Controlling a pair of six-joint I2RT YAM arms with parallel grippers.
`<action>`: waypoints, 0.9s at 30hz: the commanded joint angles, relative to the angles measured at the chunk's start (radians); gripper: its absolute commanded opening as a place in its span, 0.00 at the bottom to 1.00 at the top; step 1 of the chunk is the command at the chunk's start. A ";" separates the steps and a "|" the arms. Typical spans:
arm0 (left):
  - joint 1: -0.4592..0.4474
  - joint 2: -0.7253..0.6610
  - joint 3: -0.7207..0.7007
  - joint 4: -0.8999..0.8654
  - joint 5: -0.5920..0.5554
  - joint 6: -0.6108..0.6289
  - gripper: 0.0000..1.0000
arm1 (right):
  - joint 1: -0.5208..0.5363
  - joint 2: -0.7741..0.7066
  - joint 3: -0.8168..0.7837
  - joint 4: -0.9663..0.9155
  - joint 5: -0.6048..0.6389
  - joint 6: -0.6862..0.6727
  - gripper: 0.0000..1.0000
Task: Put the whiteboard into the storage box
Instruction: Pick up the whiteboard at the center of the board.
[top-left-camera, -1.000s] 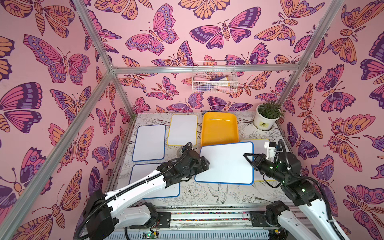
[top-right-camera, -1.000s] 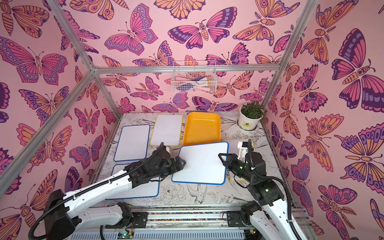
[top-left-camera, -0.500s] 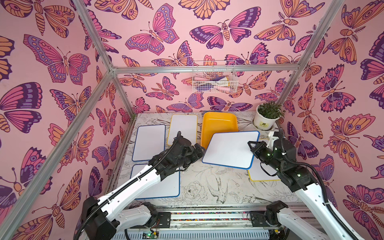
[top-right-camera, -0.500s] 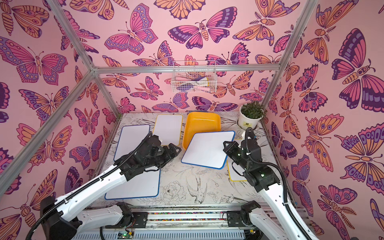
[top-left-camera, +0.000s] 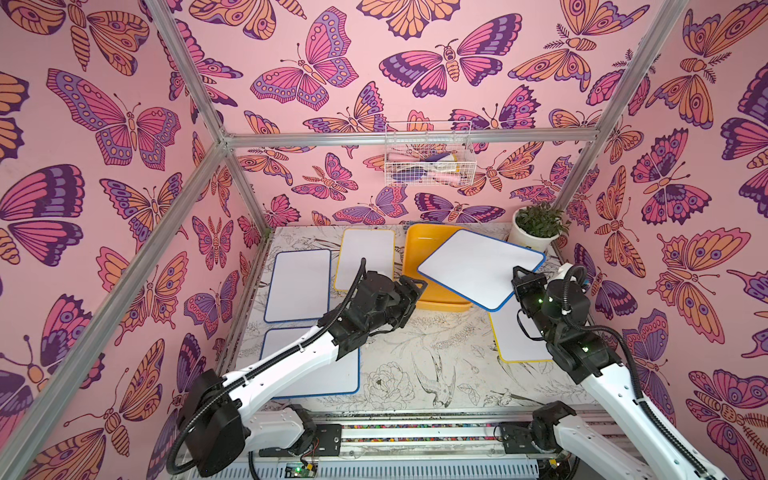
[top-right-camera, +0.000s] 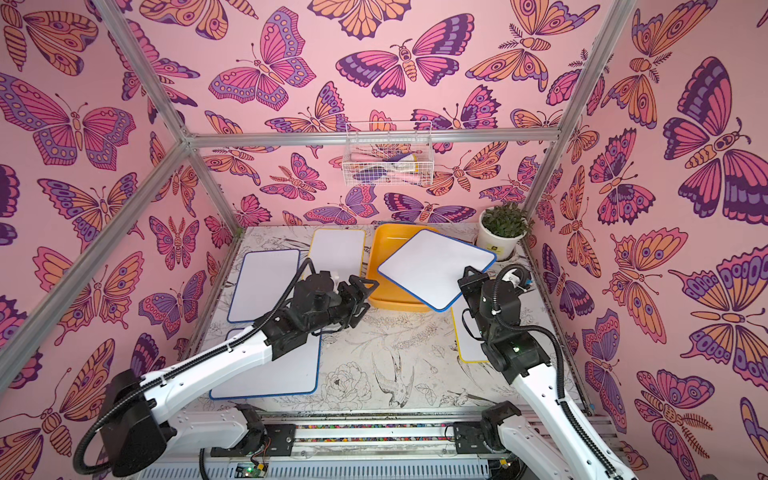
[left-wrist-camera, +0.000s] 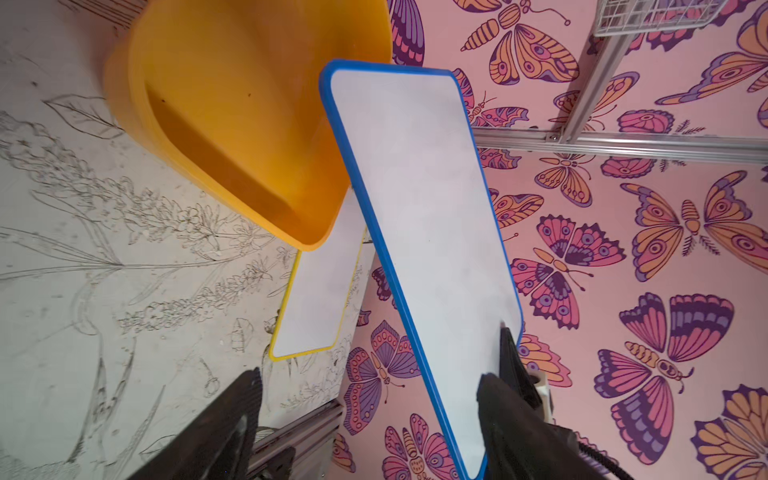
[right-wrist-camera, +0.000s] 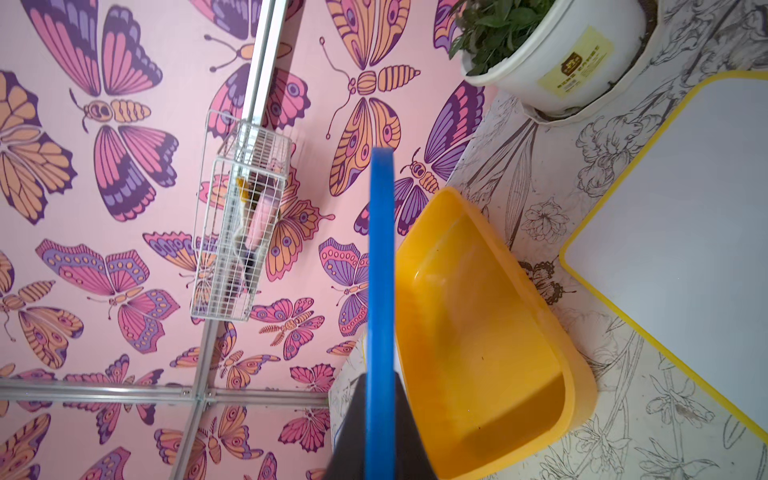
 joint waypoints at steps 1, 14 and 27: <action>-0.031 0.076 -0.007 0.180 -0.071 -0.119 0.82 | 0.009 -0.042 -0.014 0.189 0.110 0.101 0.00; -0.117 0.402 0.109 0.602 -0.179 -0.226 0.74 | 0.012 -0.084 -0.036 0.166 0.168 0.105 0.00; -0.133 0.502 0.196 0.663 -0.243 -0.248 0.59 | 0.012 -0.094 -0.064 0.157 0.164 0.121 0.00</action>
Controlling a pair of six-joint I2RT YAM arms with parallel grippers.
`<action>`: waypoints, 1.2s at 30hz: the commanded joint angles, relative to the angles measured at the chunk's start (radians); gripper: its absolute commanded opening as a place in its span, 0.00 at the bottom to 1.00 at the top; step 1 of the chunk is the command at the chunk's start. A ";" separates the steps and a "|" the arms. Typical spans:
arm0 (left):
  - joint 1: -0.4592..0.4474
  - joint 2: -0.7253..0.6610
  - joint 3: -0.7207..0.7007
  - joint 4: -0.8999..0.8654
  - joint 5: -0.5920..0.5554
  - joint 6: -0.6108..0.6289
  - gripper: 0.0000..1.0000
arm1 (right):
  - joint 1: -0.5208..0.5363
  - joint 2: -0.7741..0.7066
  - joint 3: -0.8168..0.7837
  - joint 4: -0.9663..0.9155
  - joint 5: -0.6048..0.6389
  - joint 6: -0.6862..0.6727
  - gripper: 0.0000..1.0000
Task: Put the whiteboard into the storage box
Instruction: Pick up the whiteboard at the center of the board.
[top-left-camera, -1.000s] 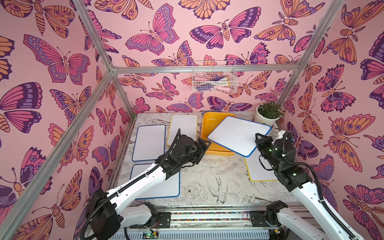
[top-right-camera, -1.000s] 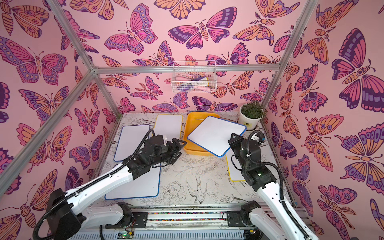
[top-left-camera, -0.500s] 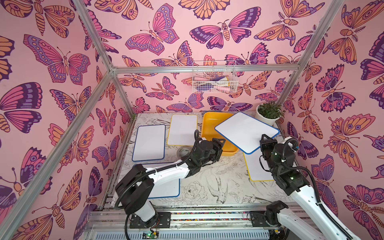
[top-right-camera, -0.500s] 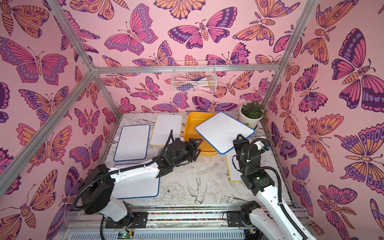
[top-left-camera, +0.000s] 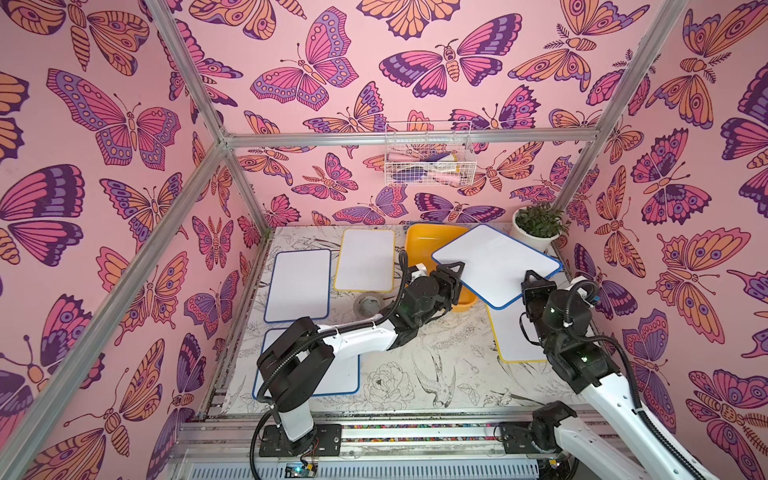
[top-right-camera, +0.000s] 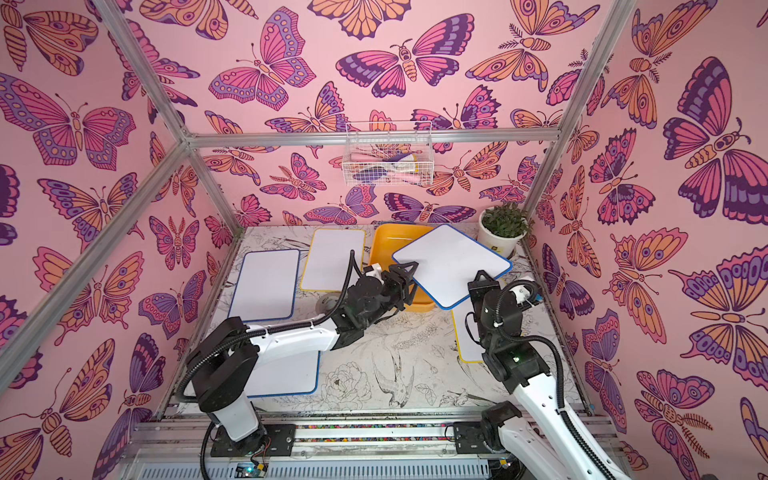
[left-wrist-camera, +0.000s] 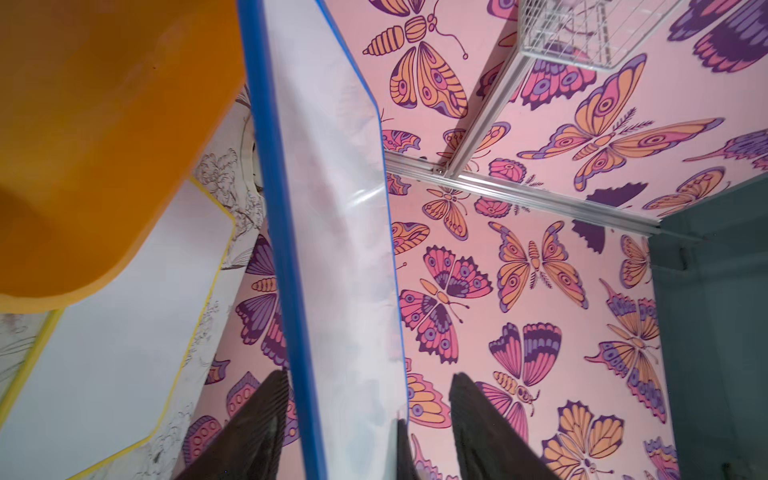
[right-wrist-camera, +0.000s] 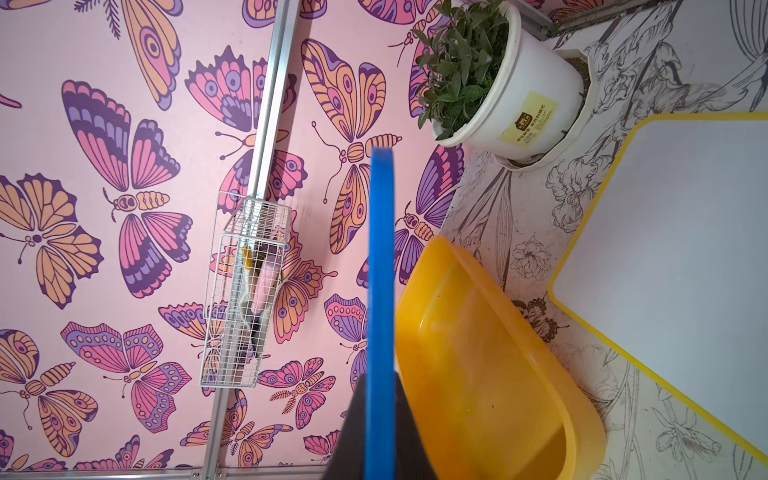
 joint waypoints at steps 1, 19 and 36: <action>-0.007 0.047 0.031 0.065 -0.040 -0.016 0.59 | 0.006 -0.029 0.012 0.105 0.021 0.055 0.00; -0.008 0.136 0.071 0.170 -0.098 0.022 0.09 | 0.009 -0.026 -0.020 0.080 -0.021 0.083 0.00; 0.323 0.018 -0.097 0.153 0.356 0.208 0.00 | 0.010 0.031 -0.062 0.001 -0.193 0.009 0.59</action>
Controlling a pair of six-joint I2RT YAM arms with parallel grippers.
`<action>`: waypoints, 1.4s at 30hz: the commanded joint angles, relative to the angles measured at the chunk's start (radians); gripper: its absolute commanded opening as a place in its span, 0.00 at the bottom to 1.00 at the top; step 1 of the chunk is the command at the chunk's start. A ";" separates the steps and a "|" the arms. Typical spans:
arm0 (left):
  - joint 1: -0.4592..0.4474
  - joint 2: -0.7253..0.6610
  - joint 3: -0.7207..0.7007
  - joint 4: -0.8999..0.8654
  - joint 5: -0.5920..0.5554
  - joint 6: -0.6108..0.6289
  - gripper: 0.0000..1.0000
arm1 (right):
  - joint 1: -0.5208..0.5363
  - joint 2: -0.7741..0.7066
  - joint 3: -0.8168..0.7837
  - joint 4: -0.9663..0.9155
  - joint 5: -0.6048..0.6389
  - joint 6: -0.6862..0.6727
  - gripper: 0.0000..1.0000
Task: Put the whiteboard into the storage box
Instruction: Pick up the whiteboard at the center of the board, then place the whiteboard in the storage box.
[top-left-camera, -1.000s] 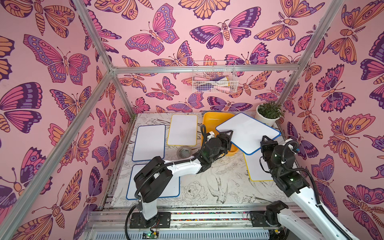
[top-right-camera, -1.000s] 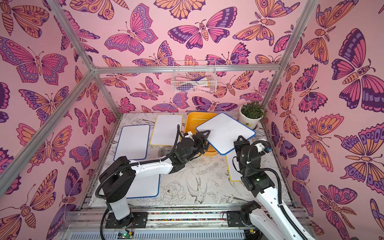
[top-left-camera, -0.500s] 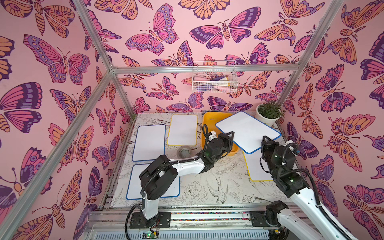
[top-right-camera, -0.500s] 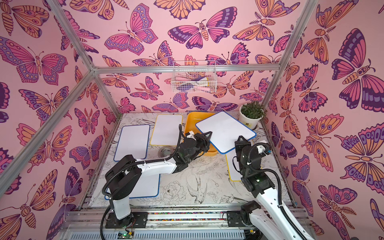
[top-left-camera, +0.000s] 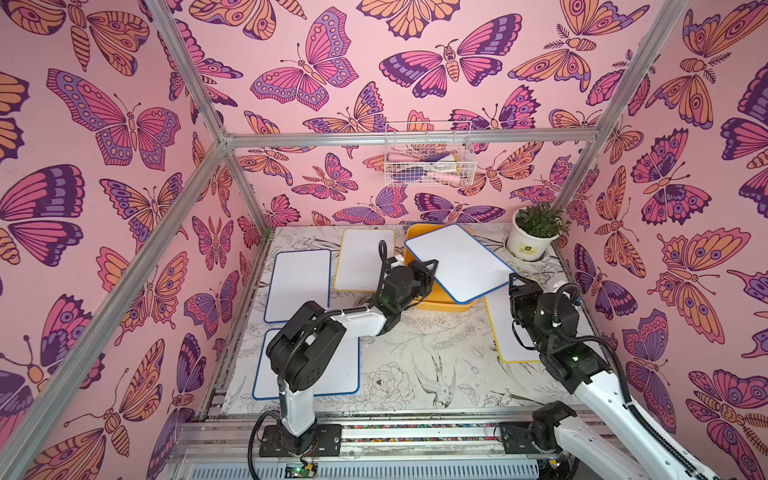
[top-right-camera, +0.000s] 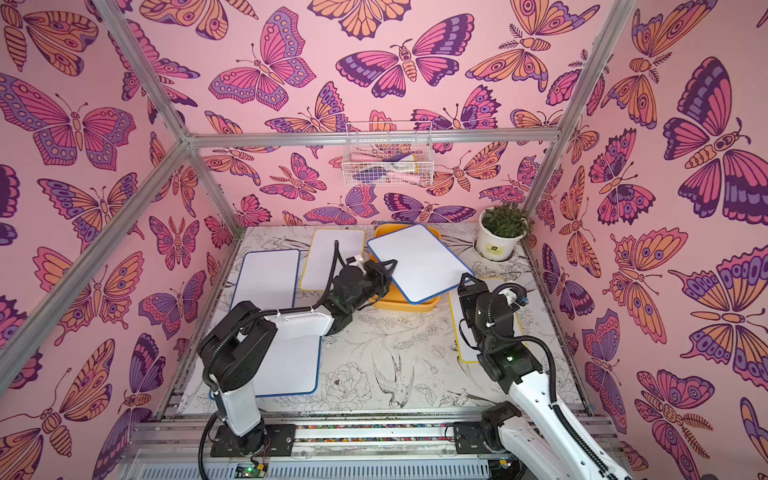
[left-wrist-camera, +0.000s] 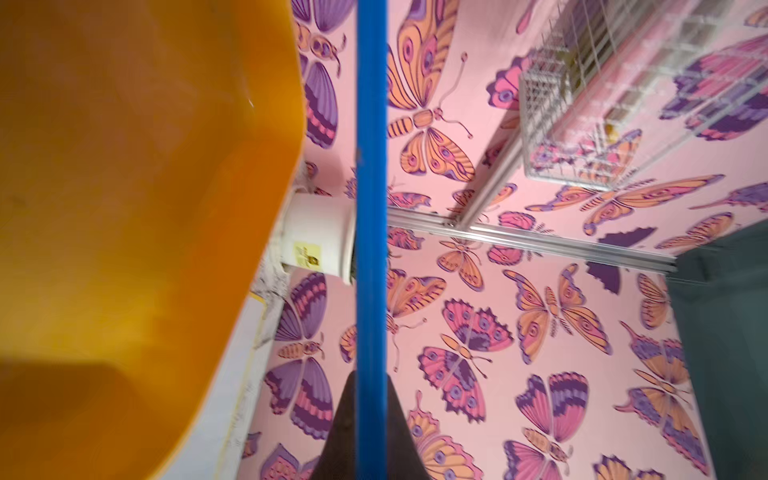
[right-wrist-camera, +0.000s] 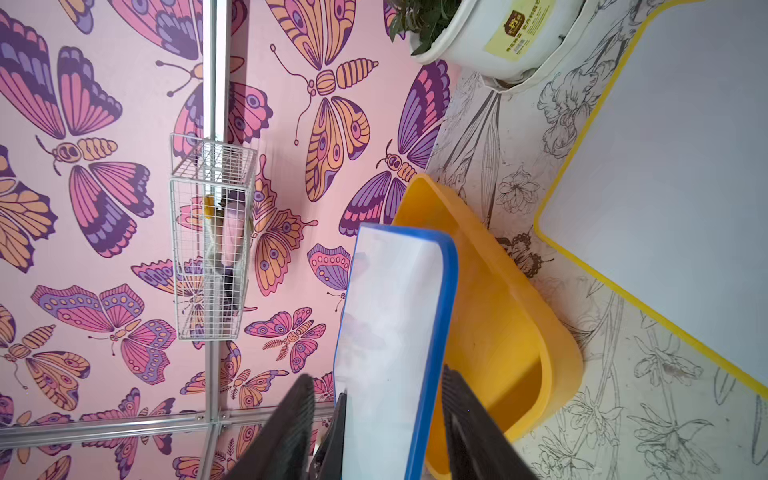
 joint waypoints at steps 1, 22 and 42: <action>0.088 -0.072 -0.013 0.024 0.201 0.091 0.00 | 0.002 0.017 0.001 0.003 -0.065 -0.062 0.63; 0.379 0.067 0.332 -0.454 0.817 0.596 0.00 | -0.010 0.194 0.229 -0.290 -0.436 -0.638 0.73; 0.366 0.254 0.515 -0.447 0.782 0.631 0.00 | -0.011 0.267 0.273 -0.355 -0.470 -0.777 0.74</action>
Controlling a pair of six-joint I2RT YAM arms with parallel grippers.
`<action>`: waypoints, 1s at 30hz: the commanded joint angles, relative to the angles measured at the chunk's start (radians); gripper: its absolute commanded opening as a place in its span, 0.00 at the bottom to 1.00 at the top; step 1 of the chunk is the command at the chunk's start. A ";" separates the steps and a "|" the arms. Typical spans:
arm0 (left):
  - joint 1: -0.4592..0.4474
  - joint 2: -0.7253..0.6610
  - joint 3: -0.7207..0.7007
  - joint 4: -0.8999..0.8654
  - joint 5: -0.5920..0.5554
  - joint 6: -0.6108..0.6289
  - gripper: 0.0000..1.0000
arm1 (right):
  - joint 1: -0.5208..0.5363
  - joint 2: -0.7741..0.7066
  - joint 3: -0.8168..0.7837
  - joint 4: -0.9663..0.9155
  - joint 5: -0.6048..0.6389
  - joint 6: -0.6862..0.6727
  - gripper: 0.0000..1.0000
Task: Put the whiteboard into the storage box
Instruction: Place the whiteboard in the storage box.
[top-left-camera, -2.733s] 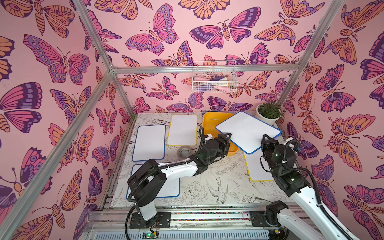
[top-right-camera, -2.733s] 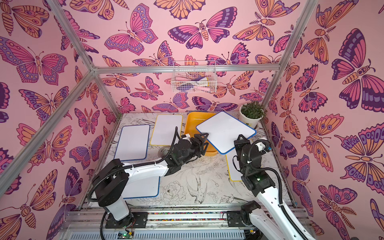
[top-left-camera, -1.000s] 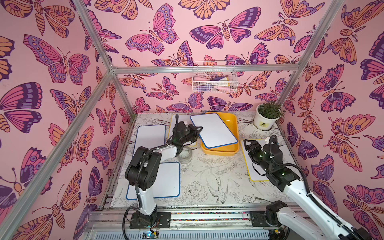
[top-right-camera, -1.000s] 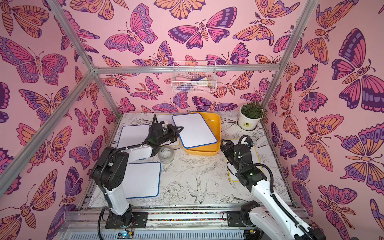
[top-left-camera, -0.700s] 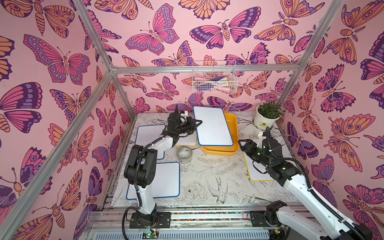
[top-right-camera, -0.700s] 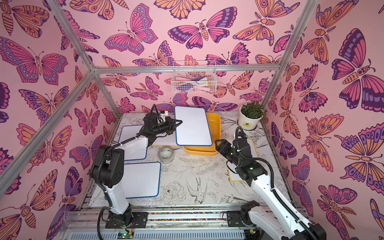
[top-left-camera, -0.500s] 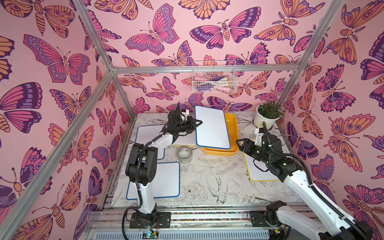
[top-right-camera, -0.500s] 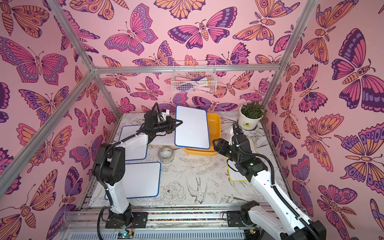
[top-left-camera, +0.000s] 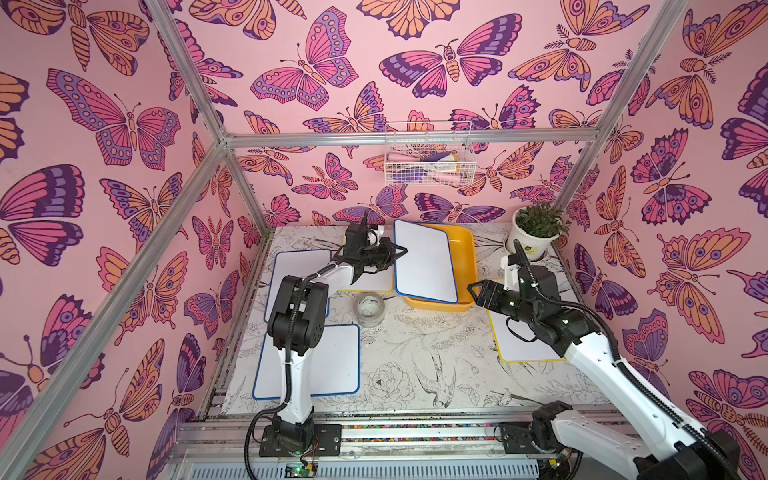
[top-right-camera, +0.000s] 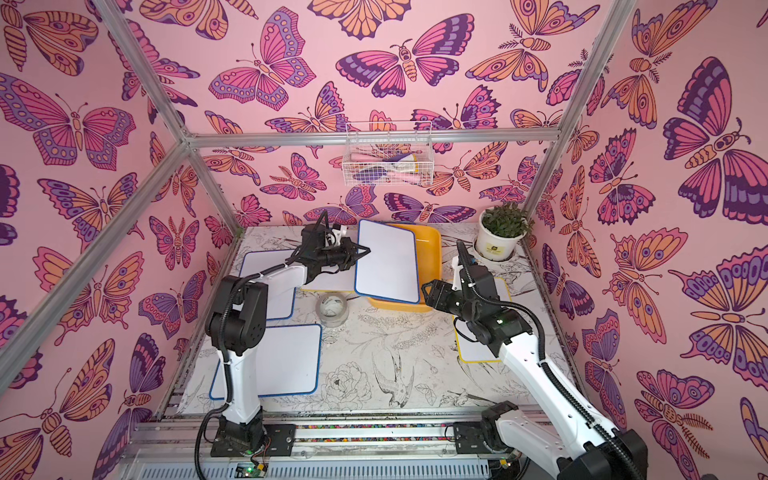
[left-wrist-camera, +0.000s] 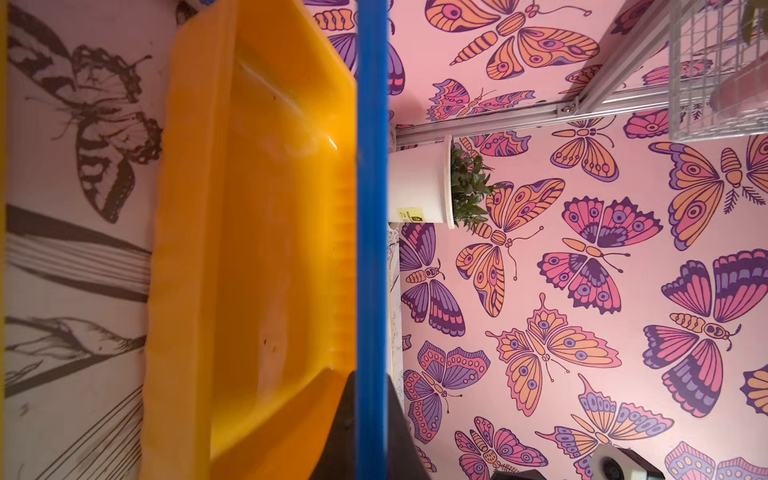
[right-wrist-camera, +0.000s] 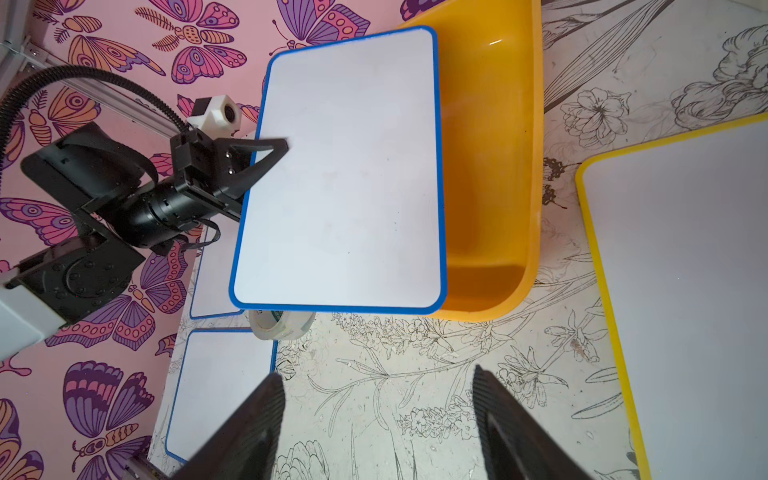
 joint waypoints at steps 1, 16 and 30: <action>-0.003 0.017 0.077 0.043 0.038 0.015 0.00 | -0.008 0.001 0.001 -0.018 -0.013 -0.032 0.74; -0.034 0.129 0.207 -0.102 0.034 0.062 0.00 | -0.009 0.048 0.029 -0.024 0.005 -0.081 0.75; -0.065 0.213 0.348 -0.235 -0.040 0.144 0.00 | -0.013 0.099 0.051 -0.023 0.006 -0.124 0.79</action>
